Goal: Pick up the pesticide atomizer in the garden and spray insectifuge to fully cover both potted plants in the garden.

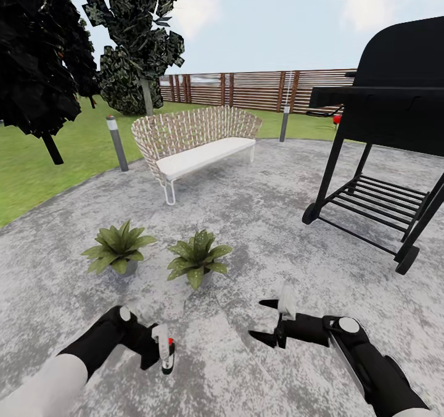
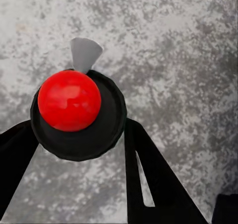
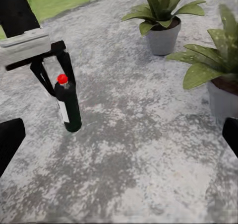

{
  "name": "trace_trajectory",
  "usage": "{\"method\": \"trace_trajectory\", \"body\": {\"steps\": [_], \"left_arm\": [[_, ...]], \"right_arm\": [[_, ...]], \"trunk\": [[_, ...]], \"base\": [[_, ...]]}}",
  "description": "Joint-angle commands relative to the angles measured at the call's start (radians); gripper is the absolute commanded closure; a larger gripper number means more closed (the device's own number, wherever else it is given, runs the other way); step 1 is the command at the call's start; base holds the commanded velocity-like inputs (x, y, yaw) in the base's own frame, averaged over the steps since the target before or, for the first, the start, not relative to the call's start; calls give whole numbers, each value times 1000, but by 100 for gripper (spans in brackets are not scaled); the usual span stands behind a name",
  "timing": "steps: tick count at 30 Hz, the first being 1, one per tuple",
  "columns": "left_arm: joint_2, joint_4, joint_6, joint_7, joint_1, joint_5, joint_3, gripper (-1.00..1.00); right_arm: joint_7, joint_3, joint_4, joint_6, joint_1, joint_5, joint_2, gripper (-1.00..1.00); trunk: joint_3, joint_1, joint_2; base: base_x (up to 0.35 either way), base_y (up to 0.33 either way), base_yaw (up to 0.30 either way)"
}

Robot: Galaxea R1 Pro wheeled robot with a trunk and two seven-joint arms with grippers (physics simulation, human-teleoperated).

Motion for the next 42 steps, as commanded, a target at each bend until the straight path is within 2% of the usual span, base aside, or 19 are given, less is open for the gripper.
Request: {"method": "trace_trajectory", "body": {"steps": [1, 4, 5, 6, 7, 8, 9, 11, 13, 14, 15, 16, 19, 22, 26, 32, 36, 38, 42], "left_arm": [[2, -3, 9, 41, 26, 21, 45, 100], [-1, -3, 4, 186, 116, 84, 247, 100], [-4, -4, -1, 232, 154, 110, 310, 100], [-5, -4, -18, 267, 178, 130, 352, 100], [-5, -3, -63, 319, 209, 159, 403, 100], [-6, -3, -98, 354, 228, 177, 431, 100], [-6, -3, -149, 410, 260, 202, 469, 100], [-7, -2, -205, 489, 306, 241, 518, 100], [-7, -2, -265, 577, 355, 295, 567, 100], [-7, -2, -308, 613, 378, 330, 589, 100], [-7, -2, -335, 629, 391, 352, 600, 100], [-7, -2, -371, 643, 409, 385, 611, 100], [-5, 4, -414, 658, 448, 461, 624, 100], [-3, 29, -443, 703, 471, 508, 627, 100], [-6, 48, -467, 781, 490, 520, 626, 100], [-3, 59, -469, 791, 497, 521, 624, 100], [-6, 61, -470, 800, 506, 518, 623, 100], [-7, 61, -470, 801, 508, 518, 623, 100], [-8, 61, -470, 801, 510, 521, 623, 100]], "right_arm": [[-30, 1, 36, 1, -1, -2, 0, -100], [-116, 0, 215, -32, -1, -12, 0, -100], [-143, -1, 287, -71, -1, -31, 1, -100], [-179, -1, 335, -105, -1, -54, 1, -100], [-254, -1, 397, -144, -1, -87, 1, -100], [-313, 0, 431, -162, -1, -101, 2, -100], [-409, 0, 480, -189, -1, -114, 5, -100], [-518, 0, 553, -252, -1, -123, 9, -100], [-612, 0, 675, -399, -1, -129, 14, -100], [-664, 0, 761, -508, -1, -131, 19, -100], [-701, 0, 815, -572, -1, -131, 25, -100], [-767, -1, 892, -660, -1, -132, 38, -100], [-938, -1, 1025, -874, -1, -128, 58, -100], [-985, -1, 1053, -974, 1, -127, 62, -100], [-996, -1, 1057, -993, 1, -127, 63, -100], [-999, -9, 1058, -989, 2, -135, 77, -100], [-999, -22, 1059, -981, 3, -252, 77, -100], [-999, -21, 1059, -958, 3, -278, 78, -100], [-999, -21, 1059, -917, 3, -288, 81, -100]], "trunk": [[-1, 0, 0], [-1, 0, 0], [-1, 0, 0], [-1, 0, 0], [-1, 0, 0], [-1, 0, 0], [-1, 0, 0], [-1, 0, 0], [-1, 0, 0], [-1, 0, 0], [-1, 0, 0], [-1, 0, 0], [-1, 0, 0], [-1, 0, 0], [-1, 0, 0], [-1, 0, 0], [-1, 0, 0], [-1, 0, 0], [-1, 0, 0]], "base": [[0, 0, 0], [0, 0, 0], [0, 0, 0], [0, 0, 0], [0, 0, 0], [0, 0, 0], [0, 0, 0], [0, 0, 0], [0, 0, 0], [0, 0, 0], [0, 0, 0], [0, 0, 0], [0, 0, 0], [0, 0, 0], [0, 0, 0], [0, 0, 0], [-136, 129, 0], [-218, 209, 0], [-231, 223, 0]]}}
